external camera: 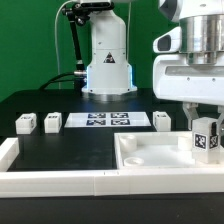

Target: Assemble square table

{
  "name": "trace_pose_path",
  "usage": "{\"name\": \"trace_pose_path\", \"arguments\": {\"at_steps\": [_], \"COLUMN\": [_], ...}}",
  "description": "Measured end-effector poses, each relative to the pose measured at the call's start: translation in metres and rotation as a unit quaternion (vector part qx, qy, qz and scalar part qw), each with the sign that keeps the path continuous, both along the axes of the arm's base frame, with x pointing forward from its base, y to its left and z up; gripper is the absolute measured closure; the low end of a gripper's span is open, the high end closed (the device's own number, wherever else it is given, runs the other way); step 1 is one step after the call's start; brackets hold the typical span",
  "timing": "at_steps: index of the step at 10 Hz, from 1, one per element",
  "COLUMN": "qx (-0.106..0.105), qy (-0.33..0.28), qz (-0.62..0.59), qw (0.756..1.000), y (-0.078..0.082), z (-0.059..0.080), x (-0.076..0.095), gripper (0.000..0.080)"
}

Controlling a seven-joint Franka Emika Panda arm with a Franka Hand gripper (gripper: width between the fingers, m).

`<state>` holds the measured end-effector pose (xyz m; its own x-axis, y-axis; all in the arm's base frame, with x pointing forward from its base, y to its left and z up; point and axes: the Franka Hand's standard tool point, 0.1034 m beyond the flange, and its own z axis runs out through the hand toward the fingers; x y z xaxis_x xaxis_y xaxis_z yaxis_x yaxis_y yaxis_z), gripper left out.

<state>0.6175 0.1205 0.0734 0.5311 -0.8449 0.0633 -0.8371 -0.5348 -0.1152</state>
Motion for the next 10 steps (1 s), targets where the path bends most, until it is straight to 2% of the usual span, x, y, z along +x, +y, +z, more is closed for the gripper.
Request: {"name": "trace_pose_path", "arguments": {"at_steps": [3, 4, 5, 10], "qx": [0.028, 0.041, 0.050, 0.071], "qy": [0.004, 0.008, 0.010, 0.019], "qz": [-0.125, -0.176, -0.228, -0.359], "qw": [0.992, 0.984, 0.972, 0.931], "y": [-0.0036, -0.0100, -0.0098, -0.0053], "z": [0.0002, -0.0004, -0.0004, -0.0002], "x": [0.0010, 0.0016, 0.0014, 0.0004], "gripper": [0.0509, 0.0508, 0.0508, 0.0508]}}
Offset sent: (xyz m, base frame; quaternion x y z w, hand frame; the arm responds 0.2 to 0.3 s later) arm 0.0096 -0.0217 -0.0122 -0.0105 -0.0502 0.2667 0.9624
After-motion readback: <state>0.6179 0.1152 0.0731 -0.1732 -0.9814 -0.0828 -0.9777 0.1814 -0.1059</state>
